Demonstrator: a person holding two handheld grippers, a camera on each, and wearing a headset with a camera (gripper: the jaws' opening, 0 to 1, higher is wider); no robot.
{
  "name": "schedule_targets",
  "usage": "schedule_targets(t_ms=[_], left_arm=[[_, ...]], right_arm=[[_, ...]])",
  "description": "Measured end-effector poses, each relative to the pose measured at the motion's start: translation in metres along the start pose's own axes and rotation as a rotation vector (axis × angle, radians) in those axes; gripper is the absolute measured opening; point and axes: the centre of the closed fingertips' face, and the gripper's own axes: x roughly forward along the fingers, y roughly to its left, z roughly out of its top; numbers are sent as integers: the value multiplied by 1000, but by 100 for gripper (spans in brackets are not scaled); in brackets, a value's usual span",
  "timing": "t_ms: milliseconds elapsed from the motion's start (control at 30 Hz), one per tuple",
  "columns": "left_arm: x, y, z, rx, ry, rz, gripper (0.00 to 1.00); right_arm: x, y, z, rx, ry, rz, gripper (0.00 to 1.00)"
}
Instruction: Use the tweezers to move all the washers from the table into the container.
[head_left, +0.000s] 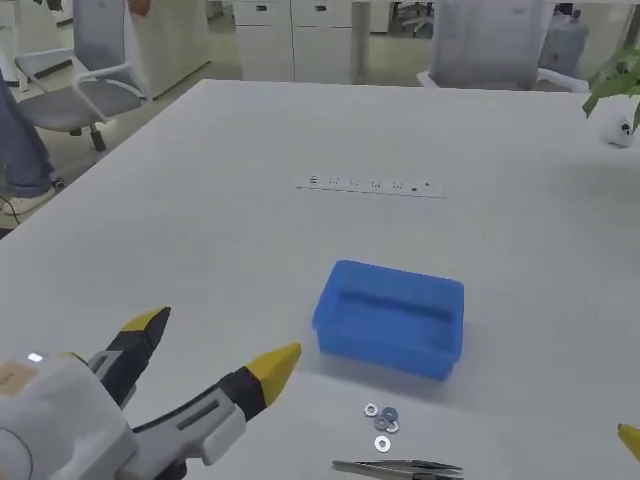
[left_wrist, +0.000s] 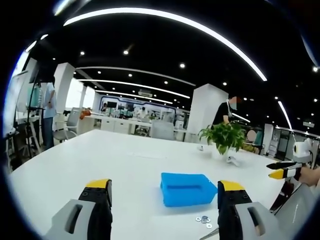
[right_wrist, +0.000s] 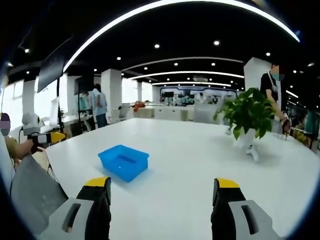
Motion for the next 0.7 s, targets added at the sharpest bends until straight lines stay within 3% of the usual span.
schedule_targets(t_ms=[67, 100, 167, 233, 267, 367, 400, 433, 533, 567, 600, 700], left_arm=[[0, -3, -9, 7, 54, -21, 86], [0, -6, -17, -1, 106, -36, 83], [2, -17, -26, -7, 168, -107, 79], [2, -30, -40, -10, 264, -179, 72], [3, -38, -44, 20, 301, -242, 69], [3, -57, -54, 82, 386, -343, 59], [3, -62, -59, 135, 440, -390, 54], [5, -65, -64, 189, 483, -424, 51], [6, -81, -71, 237, 544, -540, 41], [6, -86, -75, 279, 564, -583, 35], [7, -87, -76, 291, 572, -595, 30], [7, -93, -93, 336, 652, -662, 23]], right_arm=[[0, 2, 1, -7, 13, 9, 75], [0, 3, 1, -20, 25, 22, 72], [1, 8, -2, -34, 70, 57, 67], [1, 16, 0, -47, 93, 106, 54], [2, 18, 2, -38, 95, 110, 50], [7, 40, 8, -85, 112, 213, 40], [9, 43, 8, -100, 117, 223, 34], [11, 53, 6, -114, 128, 267, 31], [18, 72, 3, -146, 148, 332, 23], [20, 77, 1, -153, 159, 353, 20], [22, 87, -2, -178, 173, 393, 18], [27, 105, -13, -215, 231, 457, 11]])
